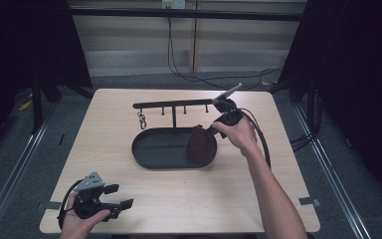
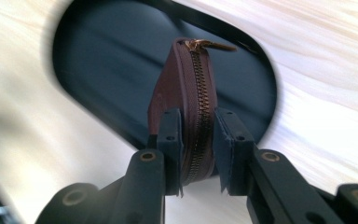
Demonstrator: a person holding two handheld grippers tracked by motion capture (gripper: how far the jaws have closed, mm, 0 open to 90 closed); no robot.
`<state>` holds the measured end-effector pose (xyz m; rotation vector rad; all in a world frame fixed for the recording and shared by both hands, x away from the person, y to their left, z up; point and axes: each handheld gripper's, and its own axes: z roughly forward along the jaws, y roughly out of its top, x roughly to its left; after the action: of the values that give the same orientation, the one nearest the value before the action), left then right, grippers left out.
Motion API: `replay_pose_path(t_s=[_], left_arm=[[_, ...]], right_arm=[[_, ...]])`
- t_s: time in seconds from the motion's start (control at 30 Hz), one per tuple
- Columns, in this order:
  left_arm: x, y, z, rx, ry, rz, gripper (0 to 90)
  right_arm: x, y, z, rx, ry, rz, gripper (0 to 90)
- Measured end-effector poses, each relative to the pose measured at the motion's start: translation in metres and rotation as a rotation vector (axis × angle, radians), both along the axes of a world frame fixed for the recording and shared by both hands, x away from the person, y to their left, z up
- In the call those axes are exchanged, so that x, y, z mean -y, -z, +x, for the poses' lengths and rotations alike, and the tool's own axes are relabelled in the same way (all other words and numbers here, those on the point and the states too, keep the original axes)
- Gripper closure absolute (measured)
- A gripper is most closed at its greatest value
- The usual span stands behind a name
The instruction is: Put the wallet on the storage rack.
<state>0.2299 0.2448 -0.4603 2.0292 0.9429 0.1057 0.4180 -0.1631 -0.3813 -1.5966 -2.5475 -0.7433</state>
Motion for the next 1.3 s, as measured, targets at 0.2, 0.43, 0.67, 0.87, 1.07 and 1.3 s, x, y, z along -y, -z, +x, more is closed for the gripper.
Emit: replay_pose_path(t_s=[0.2,0.43,0.67,0.87,1.07,1.3], left_arm=[[0.000,0.000,0.000,-0.001,0.001,0.000,20.3],[0.000,0.000,0.000,-0.001,0.003,0.002,20.3],[0.000,0.000,0.000,-0.002,0.000,0.003,20.3],[0.000,0.000,0.000,-0.001,0.002,0.000,20.3],[0.000,0.000,0.001,-0.002,0.003,0.005,20.3],[-0.001,0.001,0.002,-0.004,-0.011,0.001,20.3]], right_arm=[[0.005,0.013,0.007,-0.006,0.049,0.069,74.7],[0.018,0.027,0.008,0.009,0.097,0.136,77.8],[0.017,0.052,0.010,0.001,0.116,0.173,88.7],[0.014,0.061,0.009,0.026,0.113,0.206,87.4],[0.021,0.061,0.002,0.076,0.117,0.237,76.8],[0.027,0.057,-0.006,0.116,0.114,0.247,52.8]])
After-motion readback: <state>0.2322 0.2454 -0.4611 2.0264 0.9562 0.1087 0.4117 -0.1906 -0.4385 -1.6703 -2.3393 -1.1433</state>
